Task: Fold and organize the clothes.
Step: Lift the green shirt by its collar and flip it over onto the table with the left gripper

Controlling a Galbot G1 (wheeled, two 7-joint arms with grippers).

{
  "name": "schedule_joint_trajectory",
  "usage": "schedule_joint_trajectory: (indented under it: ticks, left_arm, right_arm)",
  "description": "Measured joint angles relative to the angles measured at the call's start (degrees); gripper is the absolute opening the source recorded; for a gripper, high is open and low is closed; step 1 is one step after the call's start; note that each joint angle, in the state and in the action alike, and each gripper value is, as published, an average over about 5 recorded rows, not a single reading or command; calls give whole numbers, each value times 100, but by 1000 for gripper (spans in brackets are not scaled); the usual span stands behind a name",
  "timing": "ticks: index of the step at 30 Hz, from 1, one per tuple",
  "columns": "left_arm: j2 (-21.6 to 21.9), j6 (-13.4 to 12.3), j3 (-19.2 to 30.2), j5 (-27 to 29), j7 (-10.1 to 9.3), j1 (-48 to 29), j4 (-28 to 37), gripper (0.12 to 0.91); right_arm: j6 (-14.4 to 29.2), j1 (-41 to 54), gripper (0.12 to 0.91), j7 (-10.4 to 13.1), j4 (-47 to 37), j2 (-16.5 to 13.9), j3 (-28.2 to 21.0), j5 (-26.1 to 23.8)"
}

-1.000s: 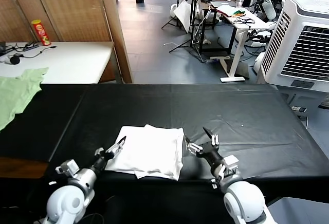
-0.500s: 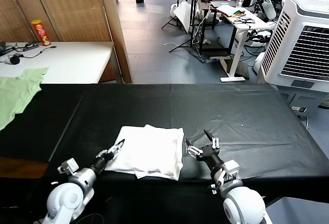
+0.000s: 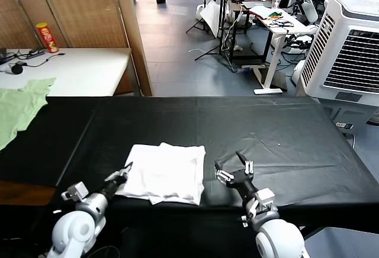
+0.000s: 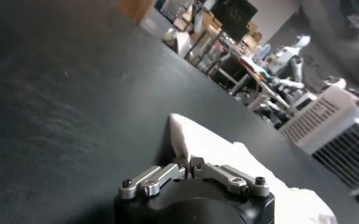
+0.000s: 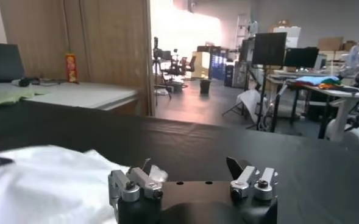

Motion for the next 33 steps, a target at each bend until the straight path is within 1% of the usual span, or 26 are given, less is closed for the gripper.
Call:
schedule_joint_trajectory:
  ticks: [3,6,9,12,17,21,23,26,28,30,33]
  left_arm:
    - [53,-81,-103,692,-76,82,-189,149]
    - [154,-138,-226,1339,-110,162,-359,149]
    - [298,-170,-361,1820,-115,245,-502,149]
    - [514,-184,-556,2126,-113,312,-658,149]
    - [1068,-163,-992,2363,-126,395,-935,149]
    - [1547,-87,-1339,2606,-225,445,-1199,149]
    - [1675,-32,-1404,2769,-301,461,-1372,149]
    - [1672,42,-1271,2972,-413,479,-1670,149]
    - [1556,59,-1010,3080,-468,468,-1817,149]
    - [1369,20,-608,3213,-494,421,-1860,149]
    - [1030,-126,164,3438,-507,275,-1706,149]
  right_arm:
    - [-12,-2,798,16,-31,1,21,-53]
    - [-21,12,798,23,-56,0,20,-72]
    - [-24,30,798,28,-70,-8,1,-76]
    - [-25,53,798,32,-85,-24,-19,-74]
    - [-26,108,798,38,-113,-31,-38,-63]
    - [-25,133,798,41,-131,-33,-46,-49]
    - [-22,123,798,41,-145,-35,-50,-47]
    - [-14,80,798,40,-159,-34,-53,-55]
    - [-8,37,798,39,-153,-28,-54,-77]
    - [-3,-21,798,34,-133,-14,-55,-108]
    - [2,-125,798,16,-81,13,-54,-136]
